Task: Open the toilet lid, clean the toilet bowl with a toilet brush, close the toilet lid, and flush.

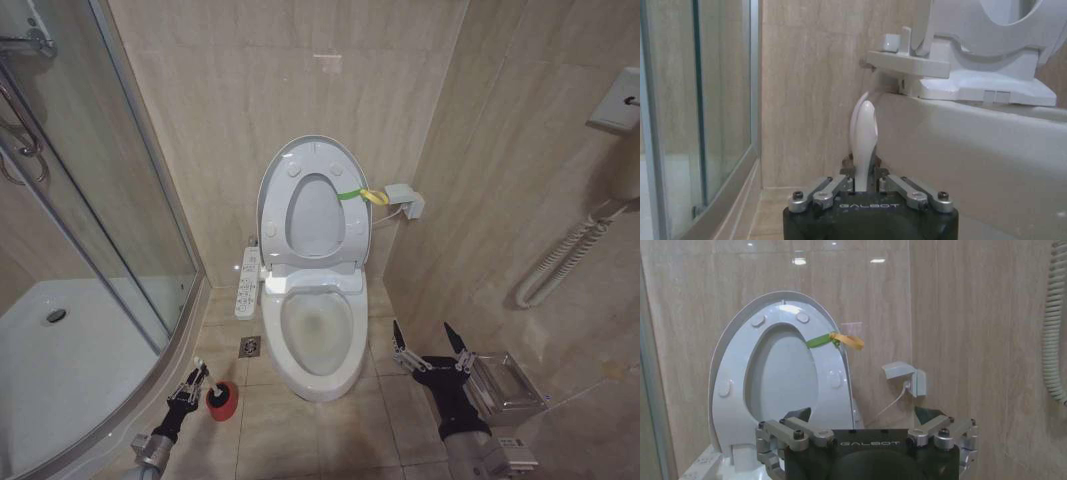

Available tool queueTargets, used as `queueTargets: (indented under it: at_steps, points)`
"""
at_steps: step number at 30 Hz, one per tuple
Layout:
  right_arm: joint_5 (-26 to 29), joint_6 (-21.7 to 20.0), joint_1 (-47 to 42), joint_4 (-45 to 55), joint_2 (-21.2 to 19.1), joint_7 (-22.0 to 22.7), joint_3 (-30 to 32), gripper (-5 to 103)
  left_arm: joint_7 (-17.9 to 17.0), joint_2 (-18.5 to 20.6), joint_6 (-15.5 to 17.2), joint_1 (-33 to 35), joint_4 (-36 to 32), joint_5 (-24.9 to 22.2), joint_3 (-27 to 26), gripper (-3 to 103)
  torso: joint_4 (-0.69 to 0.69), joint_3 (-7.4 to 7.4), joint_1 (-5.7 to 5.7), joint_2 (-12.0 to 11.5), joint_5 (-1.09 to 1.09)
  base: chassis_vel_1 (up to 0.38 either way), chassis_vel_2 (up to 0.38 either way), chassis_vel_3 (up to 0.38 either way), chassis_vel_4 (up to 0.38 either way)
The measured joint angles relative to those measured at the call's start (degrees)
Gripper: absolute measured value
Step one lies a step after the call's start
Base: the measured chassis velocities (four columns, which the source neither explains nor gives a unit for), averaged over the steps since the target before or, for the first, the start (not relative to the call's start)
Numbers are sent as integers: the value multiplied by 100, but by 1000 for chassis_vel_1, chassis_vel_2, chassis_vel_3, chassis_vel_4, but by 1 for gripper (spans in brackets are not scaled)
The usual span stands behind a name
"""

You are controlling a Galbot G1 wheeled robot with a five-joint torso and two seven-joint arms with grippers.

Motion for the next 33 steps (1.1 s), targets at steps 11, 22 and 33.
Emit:
queueTargets:
  at_steps: [11, 22, 33]
  points:
    - [0, 0, 0, 0, 0, 0, 0, 100, -56, -12, 9, -18, 251, -46, 8, 16, 0, 0, 0, 0, 0, 0, 0, 0, 0]
    - [0, 0, 0, 0, 0, 0, 0, 100, -317, -41, 5, -72, 411, -10, 54, 16, 0, -1, 0, 0, 2, 0, 0, 0, 0]
    - [0, 0, 0, 0, 0, 0, 0, 100, -374, -24, 23, -15, 255, 2, 81, 16, 1, 0, 0, 0, -1, 0, 0, 0, 0]
